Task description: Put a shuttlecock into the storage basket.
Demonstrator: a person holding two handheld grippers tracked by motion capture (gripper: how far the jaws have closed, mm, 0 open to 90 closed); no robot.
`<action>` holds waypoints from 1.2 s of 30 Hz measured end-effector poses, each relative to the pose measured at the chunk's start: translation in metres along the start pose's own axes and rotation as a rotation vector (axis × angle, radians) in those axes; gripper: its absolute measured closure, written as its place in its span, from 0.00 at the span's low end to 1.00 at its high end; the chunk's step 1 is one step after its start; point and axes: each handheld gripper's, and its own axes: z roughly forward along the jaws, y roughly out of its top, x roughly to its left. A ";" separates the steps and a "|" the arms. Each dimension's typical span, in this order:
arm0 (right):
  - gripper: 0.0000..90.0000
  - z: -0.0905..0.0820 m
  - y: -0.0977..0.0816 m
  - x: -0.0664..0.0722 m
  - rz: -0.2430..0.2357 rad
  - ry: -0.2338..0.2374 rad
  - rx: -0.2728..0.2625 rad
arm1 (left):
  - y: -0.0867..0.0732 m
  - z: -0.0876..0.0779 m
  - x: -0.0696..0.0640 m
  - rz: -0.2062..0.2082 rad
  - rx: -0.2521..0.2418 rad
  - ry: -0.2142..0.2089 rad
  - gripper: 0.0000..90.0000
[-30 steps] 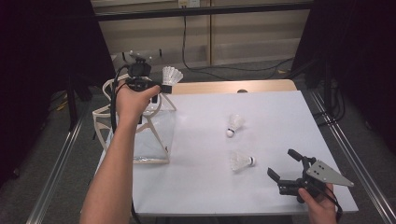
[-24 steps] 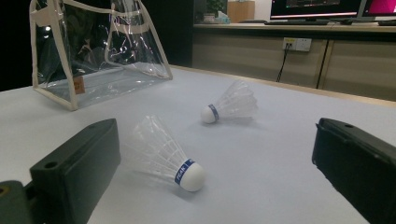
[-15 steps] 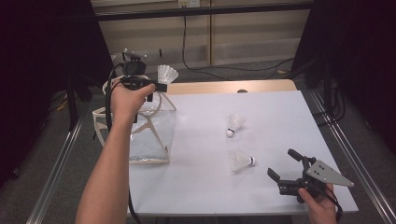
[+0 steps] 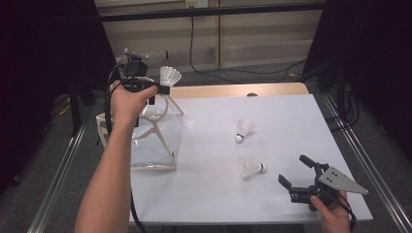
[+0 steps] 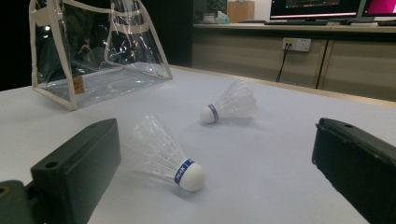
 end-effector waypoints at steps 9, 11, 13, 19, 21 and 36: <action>0.01 0.000 0.000 0.000 -0.002 0.001 -0.004 | 0.001 -0.004 0.004 -0.008 -0.002 0.004 0.73; 0.01 0.000 0.000 0.000 -0.003 0.000 -0.005 | 0.001 -0.005 0.004 -0.008 -0.004 0.007 0.73; 0.01 0.000 0.000 0.000 -0.003 0.000 -0.006 | 0.001 -0.006 0.004 -0.012 -0.011 0.012 0.73; 0.01 0.000 0.000 0.000 -0.004 0.000 -0.006 | 0.001 -0.008 0.008 -0.010 -0.008 0.017 0.73; 0.01 0.000 0.000 0.000 -0.005 -0.002 -0.004 | 0.001 -0.009 0.009 -0.017 -0.013 0.023 0.73; 0.01 0.000 0.000 0.000 -0.004 -0.003 -0.001 | 0.002 -0.016 0.016 -0.027 -0.018 0.040 0.73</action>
